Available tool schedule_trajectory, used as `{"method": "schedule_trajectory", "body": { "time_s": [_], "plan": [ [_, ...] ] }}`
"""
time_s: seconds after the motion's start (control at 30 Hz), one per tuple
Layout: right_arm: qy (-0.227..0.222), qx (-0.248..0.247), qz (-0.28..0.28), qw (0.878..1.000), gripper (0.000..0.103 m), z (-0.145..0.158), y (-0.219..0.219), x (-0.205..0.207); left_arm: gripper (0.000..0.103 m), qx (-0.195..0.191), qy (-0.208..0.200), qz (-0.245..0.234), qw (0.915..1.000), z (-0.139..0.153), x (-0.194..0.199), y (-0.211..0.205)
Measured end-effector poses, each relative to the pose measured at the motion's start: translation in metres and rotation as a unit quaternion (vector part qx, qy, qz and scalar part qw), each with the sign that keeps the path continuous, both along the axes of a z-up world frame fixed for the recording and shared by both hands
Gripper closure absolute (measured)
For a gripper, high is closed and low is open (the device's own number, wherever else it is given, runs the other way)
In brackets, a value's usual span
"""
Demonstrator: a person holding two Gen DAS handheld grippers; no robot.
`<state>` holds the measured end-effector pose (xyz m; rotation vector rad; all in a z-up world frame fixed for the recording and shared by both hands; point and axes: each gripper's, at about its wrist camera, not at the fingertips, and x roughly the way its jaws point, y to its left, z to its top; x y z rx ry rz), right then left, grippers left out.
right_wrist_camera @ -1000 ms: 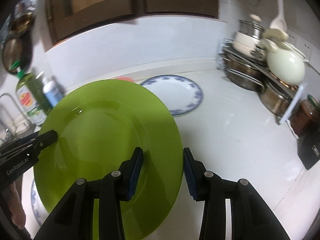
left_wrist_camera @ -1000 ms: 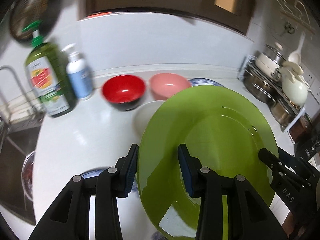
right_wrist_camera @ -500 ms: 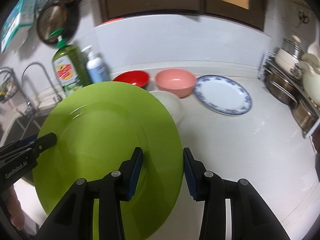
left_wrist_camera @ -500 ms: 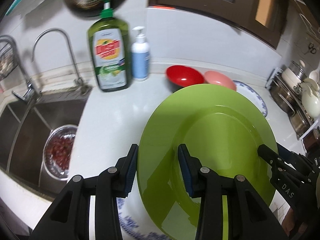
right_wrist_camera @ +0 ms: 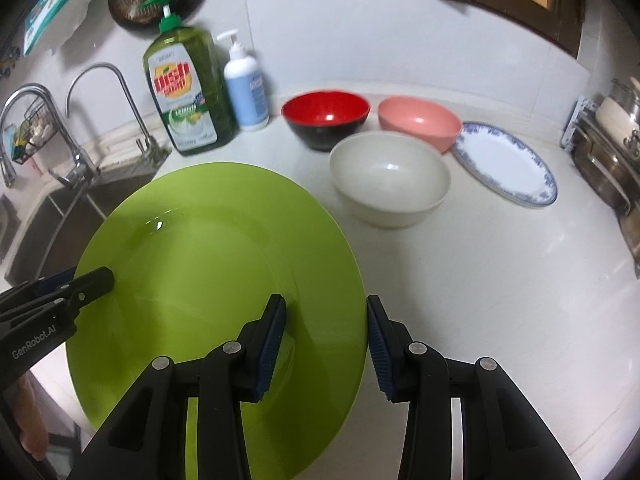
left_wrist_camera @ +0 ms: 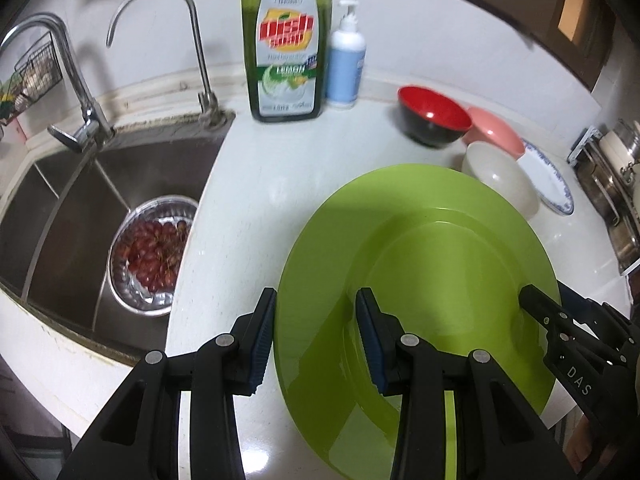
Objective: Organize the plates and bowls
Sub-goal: 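Lift the green plate with both grippers and carry it over the blue-and-white plate, then lower the green plate onto the blue-and-white plate and open both grippers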
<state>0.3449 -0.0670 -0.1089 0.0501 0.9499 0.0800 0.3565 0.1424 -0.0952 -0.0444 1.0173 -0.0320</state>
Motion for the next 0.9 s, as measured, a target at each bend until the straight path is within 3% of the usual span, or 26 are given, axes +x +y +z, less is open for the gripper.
{"method": "schedule_trajectory", "body": {
  "time_s": [0.37,0.9],
  "plan": [
    [0.042,-0.017,0.001,0.999,0.061,-0.038,0.007,0.007,0.063,0.006,0.045,0.003,0.999,-0.042,0.006,-0.001],
    [0.068,-0.02,0.006,0.997,0.061,-0.052,0.01,0.014,0.063,0.008,0.066,0.014,0.9977,-0.057,0.012,0.001]
  ]
}}
